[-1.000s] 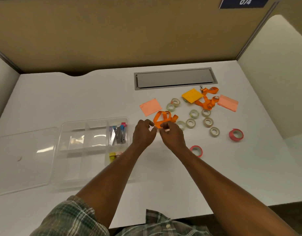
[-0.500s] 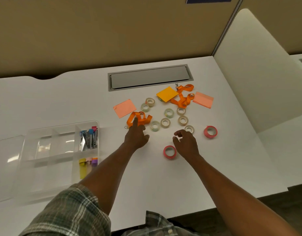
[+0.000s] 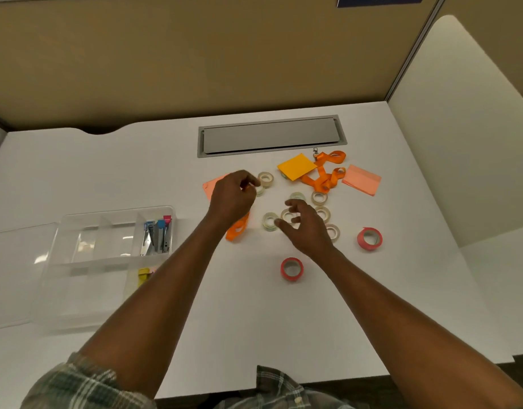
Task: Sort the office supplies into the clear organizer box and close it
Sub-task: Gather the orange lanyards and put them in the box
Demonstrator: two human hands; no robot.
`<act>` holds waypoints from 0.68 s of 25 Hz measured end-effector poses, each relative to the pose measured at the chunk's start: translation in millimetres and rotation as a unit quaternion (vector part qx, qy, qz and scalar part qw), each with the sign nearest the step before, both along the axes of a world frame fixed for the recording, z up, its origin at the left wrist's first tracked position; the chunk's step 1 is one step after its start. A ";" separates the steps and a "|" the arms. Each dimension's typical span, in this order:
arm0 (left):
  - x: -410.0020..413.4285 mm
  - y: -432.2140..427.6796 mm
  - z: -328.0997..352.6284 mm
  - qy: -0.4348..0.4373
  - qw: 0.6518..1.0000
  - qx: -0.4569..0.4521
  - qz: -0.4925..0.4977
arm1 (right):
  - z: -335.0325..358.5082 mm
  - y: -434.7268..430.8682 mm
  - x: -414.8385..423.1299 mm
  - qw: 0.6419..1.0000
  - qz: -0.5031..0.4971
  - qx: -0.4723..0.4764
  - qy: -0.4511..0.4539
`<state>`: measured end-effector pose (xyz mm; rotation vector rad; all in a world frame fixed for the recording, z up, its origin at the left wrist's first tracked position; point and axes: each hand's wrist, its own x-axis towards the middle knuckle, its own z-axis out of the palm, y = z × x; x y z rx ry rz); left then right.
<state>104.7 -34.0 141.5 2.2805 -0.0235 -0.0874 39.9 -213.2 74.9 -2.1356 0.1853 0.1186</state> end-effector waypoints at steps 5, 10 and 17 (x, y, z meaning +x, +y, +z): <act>-4.0 -16.0 85.5 0.049 0.968 -0.245 -0.031 | 26.7 37.8 31.0 0.992 0.106 0.058 -0.026; -0.1 -12.0 128.2 0.028 0.842 -0.538 0.024 | 17.4 31.2 42.1 0.999 0.020 -0.022 0.016; 2.1 -4.8 56.6 0.003 0.935 -0.331 0.130 | 57.9 2.9 49.3 0.982 -0.016 0.185 -0.027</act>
